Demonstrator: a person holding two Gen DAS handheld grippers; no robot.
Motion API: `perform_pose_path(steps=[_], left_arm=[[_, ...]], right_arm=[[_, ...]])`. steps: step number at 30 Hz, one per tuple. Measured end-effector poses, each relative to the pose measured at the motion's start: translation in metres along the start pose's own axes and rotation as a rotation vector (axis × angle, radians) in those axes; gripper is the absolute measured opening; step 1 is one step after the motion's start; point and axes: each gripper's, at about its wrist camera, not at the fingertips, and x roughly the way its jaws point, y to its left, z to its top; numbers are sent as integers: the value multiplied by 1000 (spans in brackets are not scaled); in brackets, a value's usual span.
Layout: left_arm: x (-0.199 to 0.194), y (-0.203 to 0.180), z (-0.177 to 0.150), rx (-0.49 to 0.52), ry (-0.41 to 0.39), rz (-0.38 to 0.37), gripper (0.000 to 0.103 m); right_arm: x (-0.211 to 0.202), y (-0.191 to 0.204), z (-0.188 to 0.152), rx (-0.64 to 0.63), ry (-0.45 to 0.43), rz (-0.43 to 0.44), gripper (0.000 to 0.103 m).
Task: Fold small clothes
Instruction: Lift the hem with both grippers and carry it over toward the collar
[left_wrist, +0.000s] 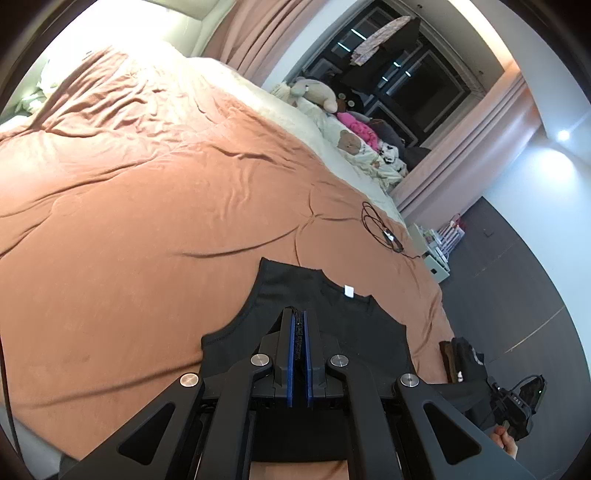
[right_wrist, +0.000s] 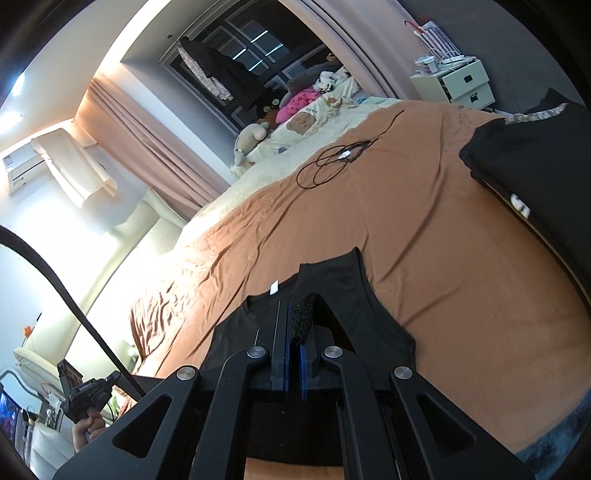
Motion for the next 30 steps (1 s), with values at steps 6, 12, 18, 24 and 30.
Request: perform_pose_path(steps=[6,12,18,24,30], left_arm=[[33,4,18,-8,32,29,4],[64,8,33,-24,59,52,4],[98,17,47,-36,96,81,4],[134,26,55,-45,143,106,4],[166,35,60,-49,182,134,4]], right_arm=[[28,-1,16,8,23,-29,0],[55,-1,32,24,54,-61,0],[88,6,47,28,90,-104,0],[119,6,56,33,128,-154,0],[148,6,65,32,165,-195,0]])
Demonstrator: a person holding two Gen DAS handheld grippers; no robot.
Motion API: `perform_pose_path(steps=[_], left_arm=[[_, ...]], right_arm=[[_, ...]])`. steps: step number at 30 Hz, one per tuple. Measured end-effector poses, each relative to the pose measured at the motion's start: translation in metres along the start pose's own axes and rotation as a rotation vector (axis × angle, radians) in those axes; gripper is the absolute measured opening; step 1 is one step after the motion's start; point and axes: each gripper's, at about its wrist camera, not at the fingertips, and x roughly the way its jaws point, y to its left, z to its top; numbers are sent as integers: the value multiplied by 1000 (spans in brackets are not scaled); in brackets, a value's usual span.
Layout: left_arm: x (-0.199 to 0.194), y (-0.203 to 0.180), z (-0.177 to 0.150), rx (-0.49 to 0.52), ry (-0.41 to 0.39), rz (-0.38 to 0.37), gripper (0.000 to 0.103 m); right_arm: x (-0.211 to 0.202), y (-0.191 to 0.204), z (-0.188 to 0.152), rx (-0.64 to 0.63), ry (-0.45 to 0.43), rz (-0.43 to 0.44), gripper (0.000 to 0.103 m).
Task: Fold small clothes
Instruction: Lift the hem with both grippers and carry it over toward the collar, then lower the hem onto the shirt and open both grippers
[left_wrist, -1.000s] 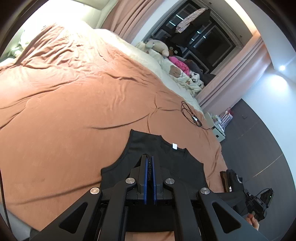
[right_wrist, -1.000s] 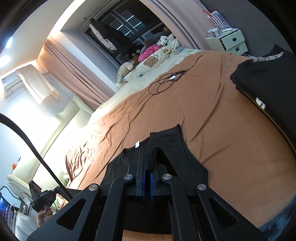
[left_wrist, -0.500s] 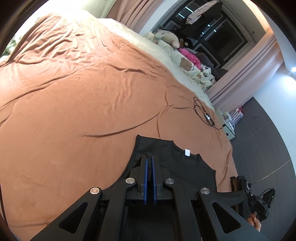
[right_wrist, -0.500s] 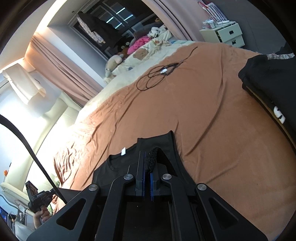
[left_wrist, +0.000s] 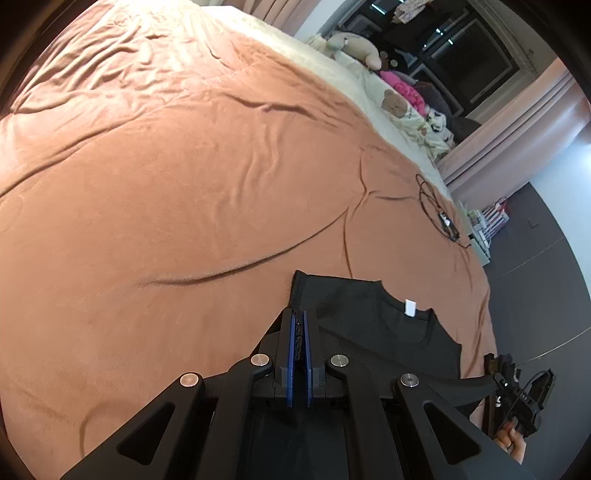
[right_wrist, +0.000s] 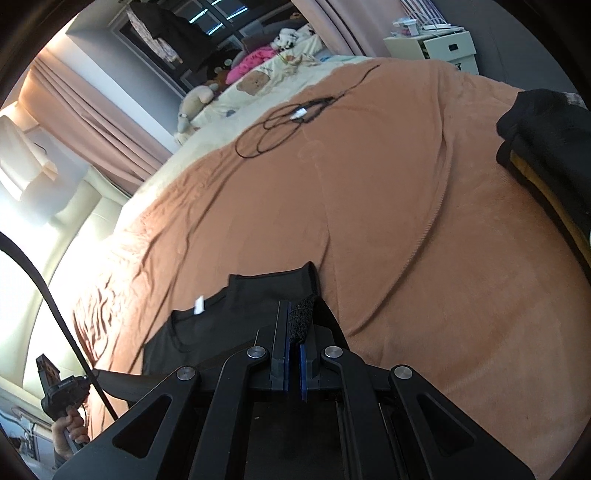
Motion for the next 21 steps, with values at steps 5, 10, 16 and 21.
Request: perform_pose_path(steps=[5,10,16,21], left_arm=[[23,0,10,7,26,35,4],[45,-1,18,31,50,72,4],[71,2,24,42,104,141,6],[68,-7,24,122,107,208,38]], right_arm=[[22,4,12,4,27,-27,0],[38,3,18,4,48,-53,0],[53,13,23,-15,100,-129,5],[37,25,29,-53,60,-147,69]])
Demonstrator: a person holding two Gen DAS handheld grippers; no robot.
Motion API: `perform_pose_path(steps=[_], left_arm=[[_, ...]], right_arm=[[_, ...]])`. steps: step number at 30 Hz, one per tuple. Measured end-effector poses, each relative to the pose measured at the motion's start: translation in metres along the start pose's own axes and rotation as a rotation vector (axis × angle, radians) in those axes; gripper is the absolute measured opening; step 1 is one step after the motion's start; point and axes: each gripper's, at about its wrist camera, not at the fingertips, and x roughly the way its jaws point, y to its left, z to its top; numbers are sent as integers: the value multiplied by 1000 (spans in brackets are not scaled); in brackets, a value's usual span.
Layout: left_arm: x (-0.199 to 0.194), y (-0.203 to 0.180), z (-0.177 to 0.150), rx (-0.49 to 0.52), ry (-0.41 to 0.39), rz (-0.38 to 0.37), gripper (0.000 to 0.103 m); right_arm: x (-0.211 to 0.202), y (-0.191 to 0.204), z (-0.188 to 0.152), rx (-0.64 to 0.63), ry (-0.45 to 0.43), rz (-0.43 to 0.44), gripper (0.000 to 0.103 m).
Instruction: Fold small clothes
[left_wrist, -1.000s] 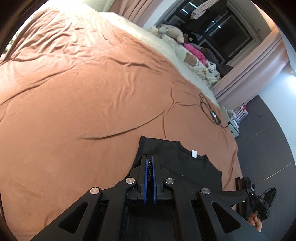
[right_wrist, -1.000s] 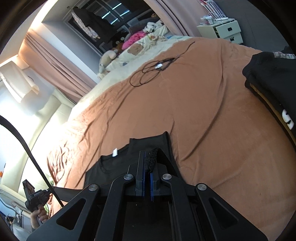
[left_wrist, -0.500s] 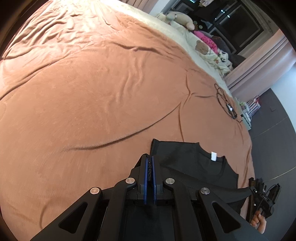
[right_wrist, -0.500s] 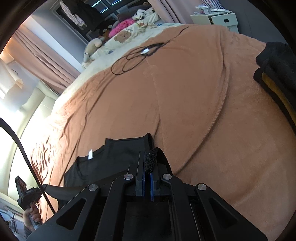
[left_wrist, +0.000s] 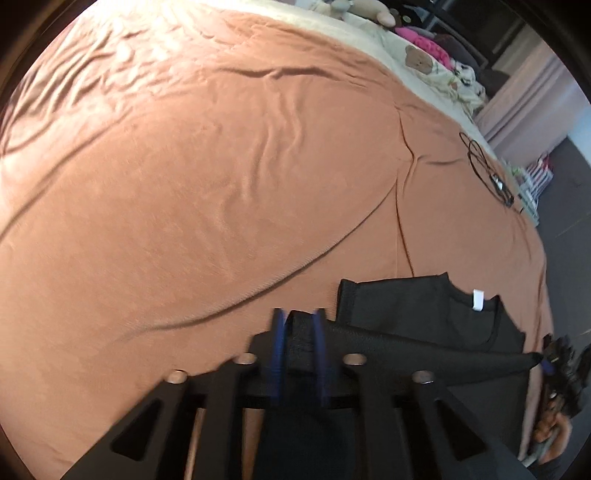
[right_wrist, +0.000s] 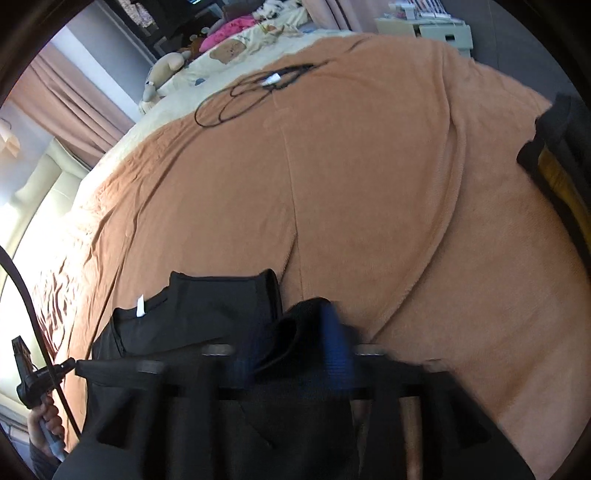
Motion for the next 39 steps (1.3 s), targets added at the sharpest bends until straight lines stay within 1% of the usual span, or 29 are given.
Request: perform_pose_path(steps=[1,2,3,5,8,17,23,27,29,30,32,36,39], left_arm=[[-4,-1,-1,15,-5,5,46],[-8,-1,-3,30,-14,9,57],[-10,-2,-4,44,-19,12,61],[-15,-4,-8,91,-14,25,61],[-17,-4,-11,126,7,35,61],[-20,-5,-25,261,54,75,61],[-6,-4,-34,341,100,99,61],[13,-9,-38,392,127,136,61],[23,-11,-38,409,136,165,61],[29,-12,-37,410,140,172,60],[36,-12,-34,400,145,169,58],[44,-14,-22,384,124,157,57],[50,-15,-12,375,107,143,53]], right_arm=[[-6,1,-1,-13,-17,4,71],[-10,2,-2,-25,-16,11,71],[-14,2,-3,-39,-7,16,71],[-17,2,-8,-65,8,6,71],[-18,2,-16,-112,42,-14,71],[-16,10,-15,-217,103,-50,71],[-5,14,-23,-296,135,-95,71],[8,19,-26,-345,153,-129,71],[17,19,-24,-351,170,-134,64],[23,18,-23,-352,180,-137,58],[32,17,-20,-355,189,-144,52],[45,19,-12,-361,174,-140,51],[53,18,-6,-359,165,-137,47]])
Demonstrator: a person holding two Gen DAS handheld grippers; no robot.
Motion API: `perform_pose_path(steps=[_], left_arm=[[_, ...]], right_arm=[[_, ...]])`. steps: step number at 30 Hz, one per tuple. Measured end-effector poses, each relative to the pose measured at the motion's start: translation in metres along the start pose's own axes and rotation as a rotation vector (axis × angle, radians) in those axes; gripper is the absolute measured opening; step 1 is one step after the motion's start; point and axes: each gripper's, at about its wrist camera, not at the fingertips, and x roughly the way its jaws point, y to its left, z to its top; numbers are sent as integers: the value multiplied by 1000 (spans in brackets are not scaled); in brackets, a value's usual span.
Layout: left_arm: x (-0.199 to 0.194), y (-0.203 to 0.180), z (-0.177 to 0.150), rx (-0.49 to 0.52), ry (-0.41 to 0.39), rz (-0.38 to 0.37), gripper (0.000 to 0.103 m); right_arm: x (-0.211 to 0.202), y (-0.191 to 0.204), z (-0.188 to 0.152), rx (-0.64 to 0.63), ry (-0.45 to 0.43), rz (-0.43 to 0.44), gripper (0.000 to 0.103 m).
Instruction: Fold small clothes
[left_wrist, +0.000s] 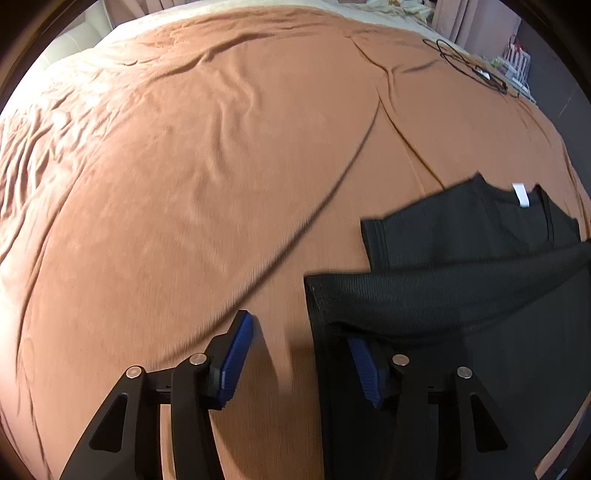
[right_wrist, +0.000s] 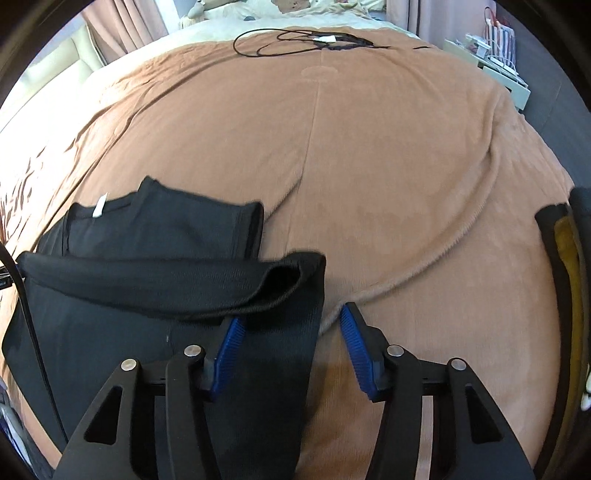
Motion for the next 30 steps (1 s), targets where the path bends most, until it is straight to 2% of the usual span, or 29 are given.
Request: perform_pose_path(steps=[7,10,14,20,25,26,27,30], left_arm=[[8,4,20,-18,-33,-33,44],[11,1,25,-19,-46,-58,37],[13,3,30,-45,-60,-97,27],[16,5,31,-87,-47,-128,26],[17,-2,31,-79,-45,-130,26],[17,-3,32,-80,-48,-126,23],[18,-2,32,-90,-50,-132,15],[16,2,34,-119,-54,-143,5]], right_arm=[[16,-6,15,26,-28,33,37],[20,-8,19,34,-40,48,29],[25,-8,21,42,-51,70,24],[27,-14,21,64,-53,98,18],[25,-14,19,64,-51,104,6],[23,-15,19,62,-50,102,4],[22,-14,19,62,-52,99,3],[15,-14,18,67,-62,94,1]])
